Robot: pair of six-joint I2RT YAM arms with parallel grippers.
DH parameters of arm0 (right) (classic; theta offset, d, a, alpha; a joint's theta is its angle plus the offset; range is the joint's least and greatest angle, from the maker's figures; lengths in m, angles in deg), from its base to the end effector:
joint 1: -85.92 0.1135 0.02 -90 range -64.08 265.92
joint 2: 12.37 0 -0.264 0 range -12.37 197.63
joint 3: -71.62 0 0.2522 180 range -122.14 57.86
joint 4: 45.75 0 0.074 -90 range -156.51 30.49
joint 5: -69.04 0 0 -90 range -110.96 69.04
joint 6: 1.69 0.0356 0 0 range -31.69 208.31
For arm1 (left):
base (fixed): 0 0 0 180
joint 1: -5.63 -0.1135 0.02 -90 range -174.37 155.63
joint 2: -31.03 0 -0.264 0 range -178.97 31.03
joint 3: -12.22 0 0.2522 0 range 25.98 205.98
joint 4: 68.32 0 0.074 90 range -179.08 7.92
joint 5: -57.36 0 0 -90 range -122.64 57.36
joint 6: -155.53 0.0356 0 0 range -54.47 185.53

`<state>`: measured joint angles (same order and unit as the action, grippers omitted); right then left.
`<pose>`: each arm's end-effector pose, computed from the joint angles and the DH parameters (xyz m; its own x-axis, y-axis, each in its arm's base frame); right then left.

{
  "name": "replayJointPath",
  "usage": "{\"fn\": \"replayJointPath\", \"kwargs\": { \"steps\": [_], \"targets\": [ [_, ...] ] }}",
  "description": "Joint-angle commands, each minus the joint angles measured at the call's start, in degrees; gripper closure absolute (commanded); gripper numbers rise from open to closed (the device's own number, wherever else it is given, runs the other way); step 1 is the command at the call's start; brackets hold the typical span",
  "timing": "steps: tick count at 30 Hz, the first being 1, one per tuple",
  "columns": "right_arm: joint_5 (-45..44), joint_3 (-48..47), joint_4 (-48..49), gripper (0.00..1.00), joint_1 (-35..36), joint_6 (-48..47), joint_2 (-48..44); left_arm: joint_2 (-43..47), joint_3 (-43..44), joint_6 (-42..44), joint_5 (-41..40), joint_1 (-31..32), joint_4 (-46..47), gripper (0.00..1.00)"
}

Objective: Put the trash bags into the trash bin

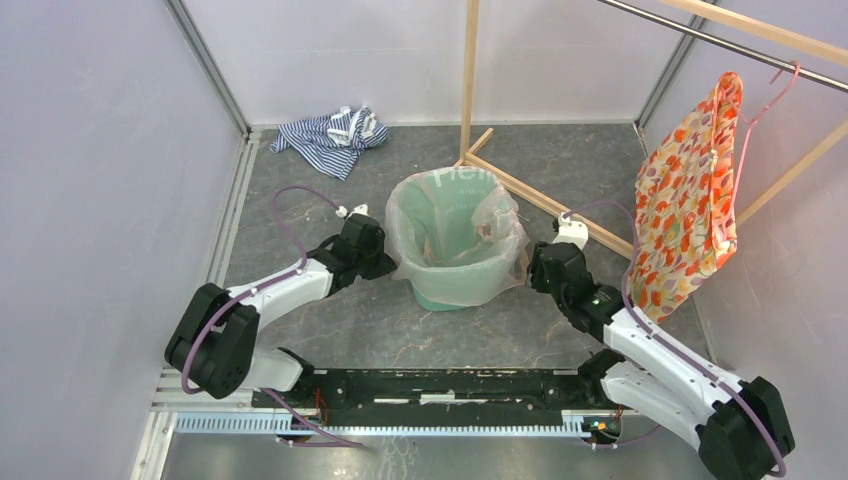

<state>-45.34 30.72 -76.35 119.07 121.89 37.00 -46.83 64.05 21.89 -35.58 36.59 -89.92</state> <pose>0.1589 0.0862 0.2096 -0.5667 0.2316 -0.7907 0.1005 0.9719 0.2127 0.2281 -0.1347 0.1800 -0.7926 -0.3282 -0.5139 -0.0869 0.8949 -0.4377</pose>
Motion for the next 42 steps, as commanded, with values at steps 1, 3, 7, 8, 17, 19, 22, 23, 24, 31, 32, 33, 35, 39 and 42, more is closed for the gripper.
{"fn": "replayJointPath", "kwargs": {
  "steps": [1,3,7,8,17,19,22,23,24,31,32,33,35,39,42],
  "targets": [
    [3.0,0.5,6.2,0.53,-1.1,0.9,0.6,-0.4,1.5,1.8,-1.4,0.2,0.2,0.92],
    [1.9,0.1,4.9,0.52,-1.3,0.5,-0.2,-0.3,1.6,1.9,-1.3,0.2,0.0,0.92],
    [0.9,-1.7,2.2,0.51,-1.7,-0.7,-2.7,-0.4,1.9,2.0,-1.3,0.2,-0.2,0.92],
    [1.0,-2.0,2.1,0.51,-1.8,-1.0,-3.3,-0.3,1.8,2.0,-1.3,0.2,-0.2,0.92],
    [6.0,-3.0,6.3,0.45,-2.4,-6.6,0.6,-0.3,1.8,1.9,-1.0,0.2,-0.2,0.92],
    [6.2,-2.9,7.0,0.46,-2.6,-7.1,1.7,-0.3,2.1,1.9,-1.1,0.2,-0.4,0.93],
    [6.5,-2.7,8.1,0.56,-3.3,-7.6,2.7,-0.2,2.1,2.0,-1.0,0.2,-0.5,0.93],
    [6.4,-2.5,8.7,0.61,-3.6,-7.7,2.7,-0.2,2.1,2.0,-1.1,0.2,-0.4,0.93],
    [6.5,-2.0,9.3,0.68,-3.9,-7.7,2.8,-0.3,2.1,2.0,-1.1,0.2,-0.3,0.93],
    [17.5,4.0,21.7,0.97,-6.5,-3.4,7.9,-2.5,1.6,1.8,-0.5,0.2,1.4,0.96],
    [19.3,5.3,23.9,0.99,-7.0,-2.4,8.7,-2.7,1.3,1.7,-0.7,0.2,1.9,0.97],
    [20.8,6.3,26.6,0.99,-7.6,-1.5,9.4,-3.1,1.1,1.7,-0.7,0.2,2.3,0.97],
    [24.2,8.1,30.6,1.00,-8.9,0.3,11.2,-3.9,0.7,1.5,-0.6,0.2,3.0,0.97],
    [30.5,8.7,35.1,1.00,-10.2,1.9,15.3,-4.9,-0.5,0.8,-0.2,0.2,4.8,0.98],
    [32.1,7.8,35.8,1.00,-10.3,1.9,17.8,-5.6,-1.0,0.4,-0.1,0.2,5.6,0.98]
  ]
}}
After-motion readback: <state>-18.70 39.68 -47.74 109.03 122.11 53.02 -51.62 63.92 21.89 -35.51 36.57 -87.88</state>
